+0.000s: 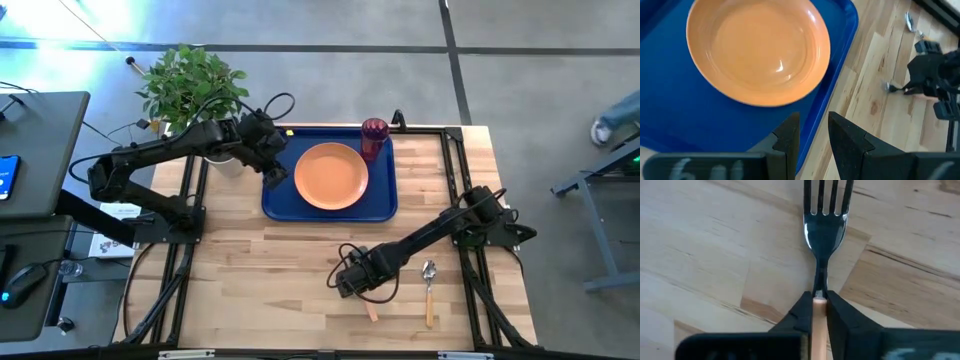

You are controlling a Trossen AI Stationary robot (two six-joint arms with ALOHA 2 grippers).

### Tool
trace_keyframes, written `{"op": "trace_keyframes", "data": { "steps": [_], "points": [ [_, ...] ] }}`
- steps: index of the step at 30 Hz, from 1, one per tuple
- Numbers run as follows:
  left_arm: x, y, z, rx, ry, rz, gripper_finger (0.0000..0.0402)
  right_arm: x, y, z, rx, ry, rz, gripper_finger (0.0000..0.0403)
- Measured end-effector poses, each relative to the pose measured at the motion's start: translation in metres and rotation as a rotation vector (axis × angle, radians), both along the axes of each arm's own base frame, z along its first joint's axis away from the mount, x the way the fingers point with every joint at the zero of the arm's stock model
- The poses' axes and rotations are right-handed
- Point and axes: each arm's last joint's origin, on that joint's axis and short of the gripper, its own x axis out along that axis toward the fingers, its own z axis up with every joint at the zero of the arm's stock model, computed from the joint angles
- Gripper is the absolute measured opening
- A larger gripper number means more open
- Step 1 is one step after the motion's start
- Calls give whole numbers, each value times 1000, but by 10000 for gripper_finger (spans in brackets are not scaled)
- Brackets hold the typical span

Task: Pick and place plate/cup/fork/spoon on tray
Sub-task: Put the fork on the tray to the left of the plate

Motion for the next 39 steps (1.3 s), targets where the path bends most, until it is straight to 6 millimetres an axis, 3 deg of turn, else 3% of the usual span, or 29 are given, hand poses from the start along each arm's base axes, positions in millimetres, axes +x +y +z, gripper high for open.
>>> {"op": "trace_keyframes", "data": {
  "steps": [4,8,19,32,39],
  "points": [
    [-1,-6,-2,-5,31,-32,90,3,-3,2,-2,2,2,28],
    [1,-10,-2,-7,36,-48,90,12,-7,12,-16,-3,58,10],
    [-3,-15,-2,-12,61,-66,90,44,-39,43,-84,-123,87,11],
    [-43,-30,38,47,-100,-53,90,80,-74,92,-178,-331,8,11],
    [-65,-38,55,69,-185,-25,90,104,-78,103,-201,-585,-140,12]
  ]
}}
